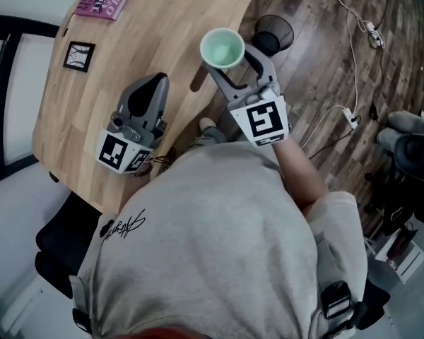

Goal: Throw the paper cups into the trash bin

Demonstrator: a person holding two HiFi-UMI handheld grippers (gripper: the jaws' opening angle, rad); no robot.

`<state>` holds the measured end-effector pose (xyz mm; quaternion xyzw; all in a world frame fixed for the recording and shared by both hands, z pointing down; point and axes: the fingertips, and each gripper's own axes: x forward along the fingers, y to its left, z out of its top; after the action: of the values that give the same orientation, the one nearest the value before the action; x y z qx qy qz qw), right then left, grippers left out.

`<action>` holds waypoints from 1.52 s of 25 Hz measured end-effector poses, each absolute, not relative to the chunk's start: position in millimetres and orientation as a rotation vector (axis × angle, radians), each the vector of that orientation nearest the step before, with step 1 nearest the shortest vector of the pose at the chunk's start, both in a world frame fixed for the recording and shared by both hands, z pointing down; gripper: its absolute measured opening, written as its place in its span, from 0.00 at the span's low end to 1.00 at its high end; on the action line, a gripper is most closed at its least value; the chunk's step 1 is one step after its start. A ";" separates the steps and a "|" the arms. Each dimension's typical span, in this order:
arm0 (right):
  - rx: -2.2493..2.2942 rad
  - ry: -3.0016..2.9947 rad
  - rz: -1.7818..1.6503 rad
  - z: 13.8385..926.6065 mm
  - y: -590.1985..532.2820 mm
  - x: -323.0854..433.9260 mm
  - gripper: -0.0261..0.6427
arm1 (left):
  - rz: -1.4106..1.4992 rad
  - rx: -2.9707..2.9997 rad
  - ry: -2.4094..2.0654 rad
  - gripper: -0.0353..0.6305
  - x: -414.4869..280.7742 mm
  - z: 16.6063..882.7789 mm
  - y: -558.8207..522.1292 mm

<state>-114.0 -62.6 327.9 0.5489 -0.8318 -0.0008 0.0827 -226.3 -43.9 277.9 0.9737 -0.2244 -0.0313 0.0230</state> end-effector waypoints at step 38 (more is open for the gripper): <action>1.704 -2.489 0.002 301.4 -28.8 176.4 0.44 | -0.094 3.063 -0.688 0.06 57.0 268.8 -21.5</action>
<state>176.4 -28.8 301.4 0.5638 -0.8235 0.0007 0.0623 57.0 -21.5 268.8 0.9753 -0.2190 -0.0299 0.0005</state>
